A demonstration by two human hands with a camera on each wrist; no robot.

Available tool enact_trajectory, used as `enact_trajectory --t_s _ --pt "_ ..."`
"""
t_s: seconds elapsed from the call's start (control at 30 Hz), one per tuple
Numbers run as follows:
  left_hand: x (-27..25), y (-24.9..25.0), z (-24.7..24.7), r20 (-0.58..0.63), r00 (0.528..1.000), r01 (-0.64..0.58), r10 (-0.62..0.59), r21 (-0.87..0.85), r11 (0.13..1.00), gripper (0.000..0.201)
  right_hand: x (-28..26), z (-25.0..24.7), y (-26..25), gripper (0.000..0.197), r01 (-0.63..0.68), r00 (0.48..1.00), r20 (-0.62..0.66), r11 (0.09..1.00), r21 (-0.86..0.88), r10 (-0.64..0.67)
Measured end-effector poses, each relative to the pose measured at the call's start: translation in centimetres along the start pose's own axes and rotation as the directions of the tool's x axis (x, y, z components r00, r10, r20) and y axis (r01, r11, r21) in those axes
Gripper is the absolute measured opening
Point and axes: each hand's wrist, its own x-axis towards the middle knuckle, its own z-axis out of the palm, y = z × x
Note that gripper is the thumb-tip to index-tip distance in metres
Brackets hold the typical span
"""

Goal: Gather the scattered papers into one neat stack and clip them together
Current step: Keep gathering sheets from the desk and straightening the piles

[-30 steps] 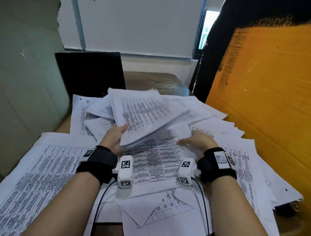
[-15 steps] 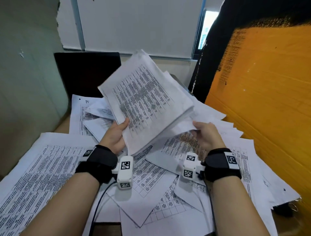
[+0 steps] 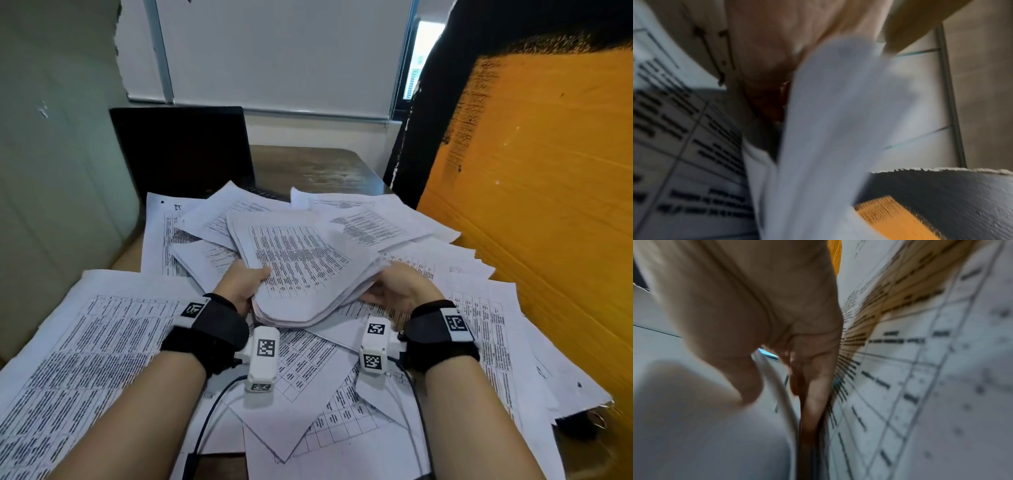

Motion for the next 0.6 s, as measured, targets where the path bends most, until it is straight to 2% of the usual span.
enact_trajectory --t_s 0.07,0.13,0.17,0.23,0.27,0.3,0.37,0.47,0.53,0.6 --pt "1.9 -0.8 -0.5 -0.054 0.998 -0.028 0.034 0.101 0.994 0.038 0.6 -0.4 -0.3 0.037 0.038 0.985 -0.173 0.997 0.062 -0.026" --pt "6.9 -3.5 -1.9 -0.083 0.996 -0.031 0.046 0.172 0.985 0.047 0.8 -0.4 -0.4 0.05 0.074 0.971 -0.236 0.992 0.106 -0.047" --pt "9.1 -4.8 -2.5 -0.084 0.996 -0.017 0.035 0.202 0.979 0.05 0.6 -0.2 -0.5 0.048 0.075 0.976 -0.208 0.997 0.024 -0.068" --pt "9.7 -5.0 -2.6 -0.088 0.996 0.002 0.016 0.204 0.979 0.057 0.2 0.4 -0.1 0.04 0.076 0.991 -0.081 0.958 -0.278 -0.102" --pt "8.5 -4.3 -2.1 -0.085 0.996 0.0 0.018 0.203 0.979 0.059 0.0 0.7 0.1 0.034 0.102 0.992 -0.029 0.925 -0.367 -0.121" --pt "6.8 -3.3 -1.5 -0.089 0.996 -0.012 0.032 0.216 0.976 0.058 -0.4 1.0 0.1 0.029 0.127 0.992 0.023 0.919 -0.373 -0.128" --pt "2.3 -0.9 -0.5 -0.094 0.995 -0.023 0.042 0.194 0.981 0.049 -0.8 1.1 0.1 0.025 0.148 0.985 0.124 0.96 -0.236 -0.121" --pt "1.6 -0.7 -0.7 -0.113 0.993 -0.045 0.047 0.02 0.999 0.033 -1.0 0.8 -0.3 0.031 0.12 0.973 0.198 0.993 0.02 -0.122" --pt "1.5 -0.5 -1.1 -0.081 0.997 -0.012 0.0 -0.138 0.99 0.056 -0.7 0.7 -0.6 0.032 0.096 0.972 0.195 0.981 0.169 -0.128" --pt "1.4 0.0 -1.5 -0.03 0.998 0.039 -0.047 -0.226 0.973 0.053 -0.8 1.0 -0.9 0.034 0.06 0.985 0.139 0.954 0.295 -0.105"
